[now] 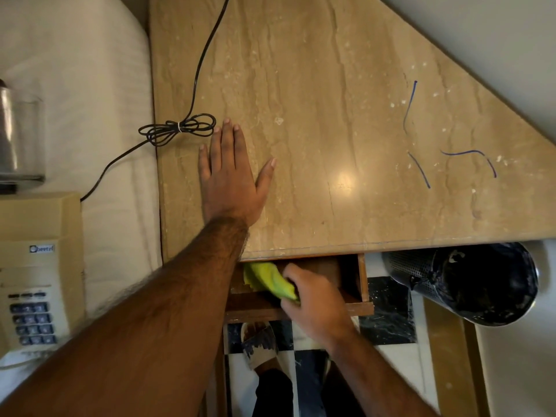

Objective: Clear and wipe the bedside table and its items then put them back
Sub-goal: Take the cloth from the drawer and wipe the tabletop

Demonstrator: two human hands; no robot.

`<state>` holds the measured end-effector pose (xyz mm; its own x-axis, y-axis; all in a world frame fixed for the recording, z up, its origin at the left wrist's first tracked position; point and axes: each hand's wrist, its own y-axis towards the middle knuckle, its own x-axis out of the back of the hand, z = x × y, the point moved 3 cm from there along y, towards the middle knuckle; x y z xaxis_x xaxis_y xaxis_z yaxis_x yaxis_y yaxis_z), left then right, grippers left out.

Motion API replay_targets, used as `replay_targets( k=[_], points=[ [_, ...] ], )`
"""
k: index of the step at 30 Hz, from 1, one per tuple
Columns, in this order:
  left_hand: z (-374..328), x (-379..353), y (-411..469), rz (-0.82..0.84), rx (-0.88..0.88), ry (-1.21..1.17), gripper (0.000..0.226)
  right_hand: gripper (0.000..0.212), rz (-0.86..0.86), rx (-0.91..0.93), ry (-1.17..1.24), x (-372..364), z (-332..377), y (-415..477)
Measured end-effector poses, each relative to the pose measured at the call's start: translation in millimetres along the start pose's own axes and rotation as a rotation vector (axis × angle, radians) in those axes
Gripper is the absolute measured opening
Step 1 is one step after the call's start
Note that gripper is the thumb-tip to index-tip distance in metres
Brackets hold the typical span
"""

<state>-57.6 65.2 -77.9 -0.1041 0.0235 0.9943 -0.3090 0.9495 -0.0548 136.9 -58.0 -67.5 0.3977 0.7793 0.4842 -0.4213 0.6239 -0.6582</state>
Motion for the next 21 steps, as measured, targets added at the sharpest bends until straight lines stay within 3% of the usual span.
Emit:
replay_targets(
  k=[2, 7, 11, 16, 19, 21],
  points=[
    [0, 0, 0, 0.004, -0.001, 0.001, 0.085, 0.033, -0.004, 0.142, -0.085, 28, 24, -17],
    [0, 0, 2, 0.001, 0.004, 0.007, 0.086, 0.03, -0.039, 0.216, -0.003, 138, 63, -5],
    [1, -1, 2, 0.009, -0.002, 0.0, 0.086, 0.037, -0.111, 0.24, -0.089, 222, 74, 59],
    [1, 0, 1, -0.014, 0.002, -0.025, 0.085, 0.048, -0.236, 0.238, -0.17, 255, 69, 146],
    [2, 1, 2, -0.004, 0.0, -0.013, 0.086, 0.048, -0.415, 0.266, -0.184, 255, 62, 159],
    [0, 2, 1, -0.019, -0.008, 0.004, 0.086, 0.044, -0.652, 0.314, -0.163, 243, 45, 142]
  ],
)
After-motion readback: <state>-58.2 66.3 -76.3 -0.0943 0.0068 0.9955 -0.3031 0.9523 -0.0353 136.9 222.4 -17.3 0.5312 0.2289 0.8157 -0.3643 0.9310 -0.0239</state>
